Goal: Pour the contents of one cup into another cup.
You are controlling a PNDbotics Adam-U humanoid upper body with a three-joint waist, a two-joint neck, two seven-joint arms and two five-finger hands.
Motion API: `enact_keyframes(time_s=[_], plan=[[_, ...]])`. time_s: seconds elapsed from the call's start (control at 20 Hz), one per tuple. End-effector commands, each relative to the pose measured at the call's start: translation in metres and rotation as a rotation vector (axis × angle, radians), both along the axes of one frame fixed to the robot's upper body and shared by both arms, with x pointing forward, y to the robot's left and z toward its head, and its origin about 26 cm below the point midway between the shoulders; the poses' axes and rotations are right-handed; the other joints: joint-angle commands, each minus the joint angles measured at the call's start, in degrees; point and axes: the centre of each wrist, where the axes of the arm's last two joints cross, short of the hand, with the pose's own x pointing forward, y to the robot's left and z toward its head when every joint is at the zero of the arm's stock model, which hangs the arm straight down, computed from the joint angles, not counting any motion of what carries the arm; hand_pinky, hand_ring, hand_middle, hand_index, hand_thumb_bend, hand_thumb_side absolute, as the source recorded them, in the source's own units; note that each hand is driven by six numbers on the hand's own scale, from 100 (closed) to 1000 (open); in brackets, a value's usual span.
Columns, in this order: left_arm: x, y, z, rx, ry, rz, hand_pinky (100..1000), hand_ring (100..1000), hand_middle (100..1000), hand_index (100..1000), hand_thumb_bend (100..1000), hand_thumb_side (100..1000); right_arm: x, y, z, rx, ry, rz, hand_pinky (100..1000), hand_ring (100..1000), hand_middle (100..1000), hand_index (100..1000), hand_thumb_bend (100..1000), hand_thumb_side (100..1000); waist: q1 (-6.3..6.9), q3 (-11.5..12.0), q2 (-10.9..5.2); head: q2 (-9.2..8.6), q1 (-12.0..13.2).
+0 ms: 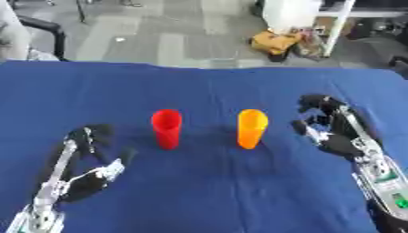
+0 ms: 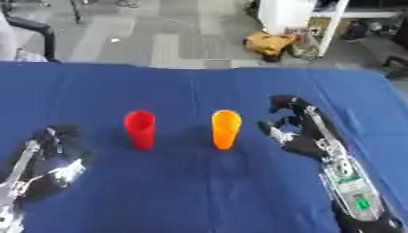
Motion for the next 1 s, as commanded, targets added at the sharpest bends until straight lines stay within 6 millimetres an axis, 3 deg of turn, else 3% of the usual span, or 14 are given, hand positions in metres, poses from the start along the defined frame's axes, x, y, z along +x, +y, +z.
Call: enact_keyframes(time_s=[0.05, 1.0], plan=[[0.006, -0.001, 0.006, 0.026, -0.029, 0.007, 440, 616, 649, 778, 546, 405, 0.001, -0.003, 0.007, -0.014, -0.019, -0.003, 501, 851, 569, 778, 504, 331, 0.14, -0.2, -0.79, -0.11, 0.0], [0.052, -0.039, -0.012, 0.169, -0.045, 0.052, 444, 618, 654, 783, 555, 366, 0.000, -0.001, 0.006, -0.011, -0.016, 0.008, 502, 851, 567, 778, 504, 332, -0.13, -0.9, -0.91, -0.02, 0.8]])
